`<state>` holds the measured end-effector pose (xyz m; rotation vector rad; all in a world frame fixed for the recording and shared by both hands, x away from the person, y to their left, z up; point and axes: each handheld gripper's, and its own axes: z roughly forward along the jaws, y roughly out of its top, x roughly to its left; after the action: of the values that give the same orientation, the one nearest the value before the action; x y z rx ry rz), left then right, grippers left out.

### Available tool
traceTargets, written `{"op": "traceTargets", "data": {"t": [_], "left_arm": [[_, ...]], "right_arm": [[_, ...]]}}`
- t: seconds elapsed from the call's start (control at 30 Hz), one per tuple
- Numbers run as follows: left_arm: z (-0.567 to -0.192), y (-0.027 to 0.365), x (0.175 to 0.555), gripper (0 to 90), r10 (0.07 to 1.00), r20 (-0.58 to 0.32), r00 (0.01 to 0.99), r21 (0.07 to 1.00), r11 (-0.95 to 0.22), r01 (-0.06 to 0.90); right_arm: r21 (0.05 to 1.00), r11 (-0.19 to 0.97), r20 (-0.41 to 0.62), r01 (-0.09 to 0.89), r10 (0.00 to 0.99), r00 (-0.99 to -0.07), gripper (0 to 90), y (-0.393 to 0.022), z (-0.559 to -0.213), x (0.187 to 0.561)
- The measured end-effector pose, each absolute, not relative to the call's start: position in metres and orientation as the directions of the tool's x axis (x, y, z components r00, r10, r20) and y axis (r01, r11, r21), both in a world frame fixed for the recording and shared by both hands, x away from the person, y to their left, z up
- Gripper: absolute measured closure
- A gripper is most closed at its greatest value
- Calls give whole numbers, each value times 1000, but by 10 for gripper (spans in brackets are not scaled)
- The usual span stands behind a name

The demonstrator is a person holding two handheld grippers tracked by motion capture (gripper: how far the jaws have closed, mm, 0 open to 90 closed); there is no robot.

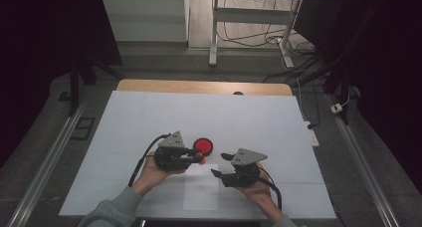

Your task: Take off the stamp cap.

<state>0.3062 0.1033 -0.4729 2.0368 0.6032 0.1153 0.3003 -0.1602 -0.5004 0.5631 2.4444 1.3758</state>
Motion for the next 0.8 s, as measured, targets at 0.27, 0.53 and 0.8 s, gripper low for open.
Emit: {"op": "traceTargets", "data": {"t": [0.27, 0.53, 0.8], "left_arm": [[-473, 101, 306, 724, 459, -158, 874, 835, -411, 367], [-474, 101, 306, 724, 456, -158, 876, 833, -415, 366], [-474, 100, 306, 724, 461, -155, 874, 833, -414, 366]], "right_arm": [[858, 479, -58, 186, 449, -892, 345, -151, -501, 300], [857, 479, -49, 188, 440, -897, 345, -141, -502, 300], [859, 479, -48, 180, 425, -904, 345, -131, -502, 299]]}}
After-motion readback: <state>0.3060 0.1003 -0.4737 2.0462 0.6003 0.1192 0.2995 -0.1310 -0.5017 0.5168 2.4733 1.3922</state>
